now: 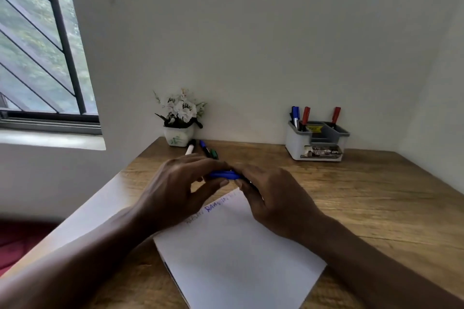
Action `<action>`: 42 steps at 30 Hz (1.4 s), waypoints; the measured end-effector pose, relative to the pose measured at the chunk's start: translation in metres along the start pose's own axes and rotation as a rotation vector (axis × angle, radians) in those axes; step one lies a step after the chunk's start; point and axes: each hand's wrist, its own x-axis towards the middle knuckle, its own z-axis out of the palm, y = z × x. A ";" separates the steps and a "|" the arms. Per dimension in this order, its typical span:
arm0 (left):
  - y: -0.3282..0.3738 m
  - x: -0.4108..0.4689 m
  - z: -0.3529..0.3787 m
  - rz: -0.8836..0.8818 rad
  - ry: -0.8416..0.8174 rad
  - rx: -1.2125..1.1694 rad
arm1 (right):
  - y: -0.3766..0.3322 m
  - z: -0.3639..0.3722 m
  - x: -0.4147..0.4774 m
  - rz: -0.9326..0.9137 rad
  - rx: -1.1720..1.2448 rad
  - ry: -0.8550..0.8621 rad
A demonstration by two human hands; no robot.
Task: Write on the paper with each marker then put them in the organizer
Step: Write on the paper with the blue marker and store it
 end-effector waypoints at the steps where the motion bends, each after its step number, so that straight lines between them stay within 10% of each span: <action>1: 0.001 0.000 0.001 -0.012 0.001 -0.003 | 0.002 0.000 -0.001 -0.015 -0.015 -0.005; 19: -0.023 -0.006 -0.005 -0.269 0.050 0.006 | -0.001 -0.002 -0.005 0.295 -0.121 -0.032; 35: -0.036 0.000 0.007 -0.443 -0.341 0.308 | 0.030 -0.022 -0.001 0.427 -0.200 -0.519; 42: -0.036 -0.006 -0.011 -0.532 -0.560 0.112 | 0.029 -0.022 0.000 0.369 -0.143 -0.263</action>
